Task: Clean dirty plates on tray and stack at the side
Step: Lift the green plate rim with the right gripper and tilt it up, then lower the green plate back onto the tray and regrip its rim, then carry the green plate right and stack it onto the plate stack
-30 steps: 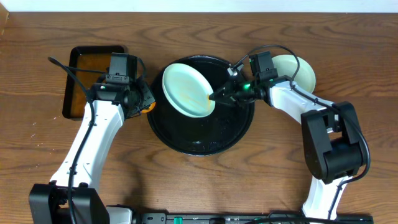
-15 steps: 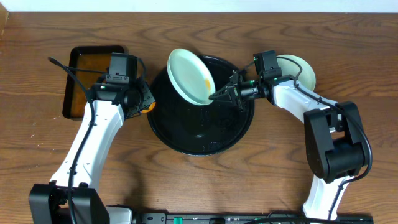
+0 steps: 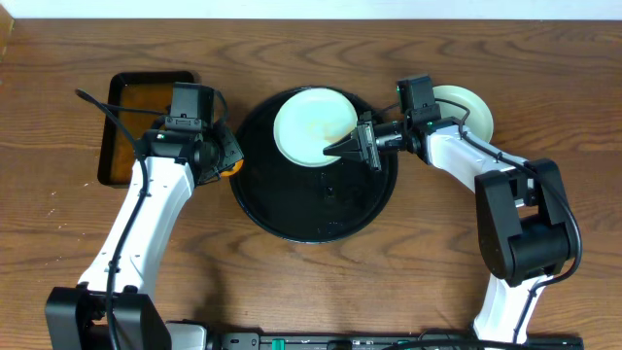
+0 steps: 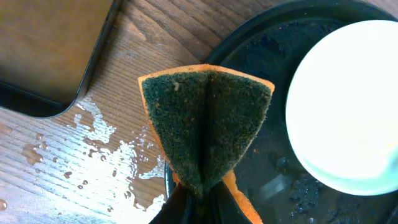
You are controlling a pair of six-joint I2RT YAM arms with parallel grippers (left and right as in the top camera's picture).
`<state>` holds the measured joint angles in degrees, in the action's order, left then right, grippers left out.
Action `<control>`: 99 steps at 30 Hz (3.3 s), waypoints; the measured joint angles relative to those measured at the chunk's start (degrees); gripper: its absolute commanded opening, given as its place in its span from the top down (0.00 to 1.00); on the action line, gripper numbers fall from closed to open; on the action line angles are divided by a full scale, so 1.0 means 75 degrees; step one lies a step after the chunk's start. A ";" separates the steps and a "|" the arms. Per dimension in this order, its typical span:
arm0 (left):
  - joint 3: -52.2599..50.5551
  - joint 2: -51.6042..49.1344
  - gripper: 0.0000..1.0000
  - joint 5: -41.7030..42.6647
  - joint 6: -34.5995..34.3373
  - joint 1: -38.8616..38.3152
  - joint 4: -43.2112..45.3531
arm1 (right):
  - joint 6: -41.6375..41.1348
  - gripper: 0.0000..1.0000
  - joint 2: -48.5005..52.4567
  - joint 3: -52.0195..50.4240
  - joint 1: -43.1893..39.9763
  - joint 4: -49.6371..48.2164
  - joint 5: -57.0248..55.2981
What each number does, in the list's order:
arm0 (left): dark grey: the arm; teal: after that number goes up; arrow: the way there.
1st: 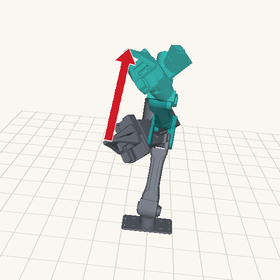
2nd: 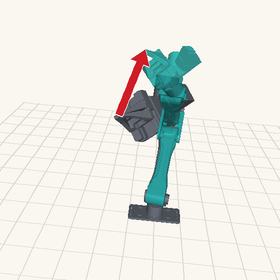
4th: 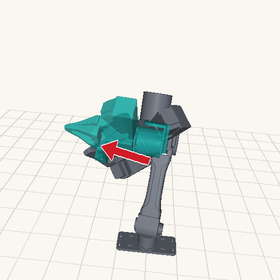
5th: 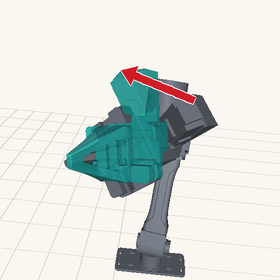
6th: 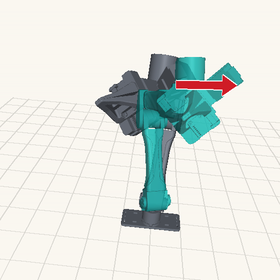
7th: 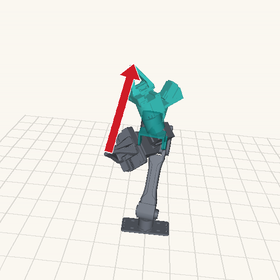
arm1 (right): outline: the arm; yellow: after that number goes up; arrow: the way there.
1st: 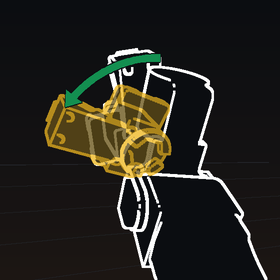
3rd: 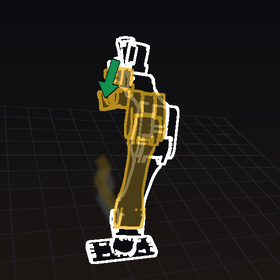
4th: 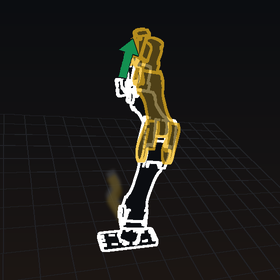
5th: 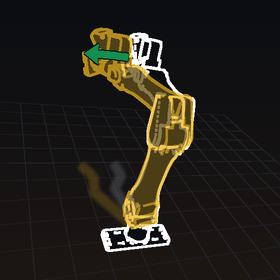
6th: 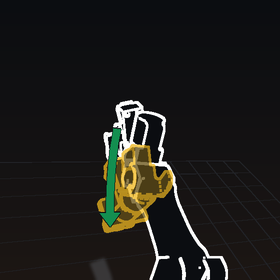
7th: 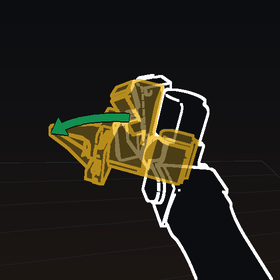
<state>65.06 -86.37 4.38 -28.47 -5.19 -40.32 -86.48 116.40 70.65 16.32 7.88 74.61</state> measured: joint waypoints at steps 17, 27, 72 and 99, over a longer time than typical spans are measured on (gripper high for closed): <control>-0.0003 0.0000 0.92 -0.0009 0.0000 0.0000 -0.0029 | 0.2827 0.95 -0.0437 -0.0026 0.0006 -0.3147 -0.0504; -0.0003 0.0000 0.92 -0.0009 0.0000 0.0000 -0.0038 | 0.5246 0.90 -0.0530 0.0379 0.0079 0.1667 -0.3518; -0.0006 0.0000 0.92 -0.0029 0.0000 0.0000 0.0006 | 0.5604 0.98 0.1137 0.2728 0.1708 0.4491 -1.0139; -0.0009 0.0000 0.92 -0.0029 0.0000 0.0000 -0.0023 | 0.6301 0.99 0.1303 0.2804 -0.0149 0.4546 -0.6540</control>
<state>64.99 -86.37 4.16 -28.47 -5.19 -40.49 -39.22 126.17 91.68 15.20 41.98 25.56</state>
